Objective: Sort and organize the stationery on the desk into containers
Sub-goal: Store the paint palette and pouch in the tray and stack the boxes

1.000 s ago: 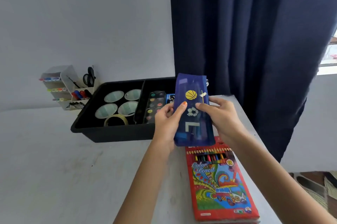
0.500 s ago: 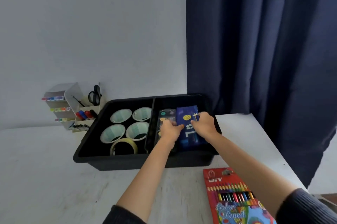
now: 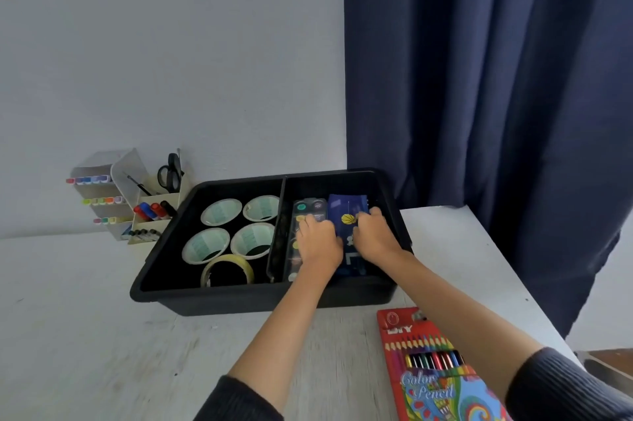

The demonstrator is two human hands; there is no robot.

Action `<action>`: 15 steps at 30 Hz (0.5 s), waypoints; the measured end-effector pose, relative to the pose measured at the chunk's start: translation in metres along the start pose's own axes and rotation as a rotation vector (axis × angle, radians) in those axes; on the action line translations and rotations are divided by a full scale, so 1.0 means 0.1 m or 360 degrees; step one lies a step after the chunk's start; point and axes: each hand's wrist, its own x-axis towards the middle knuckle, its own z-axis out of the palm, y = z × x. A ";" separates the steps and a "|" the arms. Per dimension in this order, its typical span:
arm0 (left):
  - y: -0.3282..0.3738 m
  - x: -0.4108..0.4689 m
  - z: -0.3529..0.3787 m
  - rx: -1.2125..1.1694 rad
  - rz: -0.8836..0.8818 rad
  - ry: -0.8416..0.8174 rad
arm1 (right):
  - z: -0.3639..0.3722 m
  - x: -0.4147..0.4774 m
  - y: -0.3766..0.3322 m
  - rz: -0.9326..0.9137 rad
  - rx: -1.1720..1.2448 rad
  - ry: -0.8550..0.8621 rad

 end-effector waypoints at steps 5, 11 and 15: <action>0.05 -0.29 -0.16 -0.0526 0.0074 0.0350 | -0.29 -0.37 0.02 -0.0338 0.0394 0.0330; 0.25 -0.95 -0.29 -0.1053 0.0255 0.0725 | -0.64 -0.96 0.20 -0.0253 0.0794 0.0463; 0.34 -1.45 -0.17 -0.1247 0.0181 0.0666 | -0.74 -1.39 0.55 -0.0086 0.0901 0.0524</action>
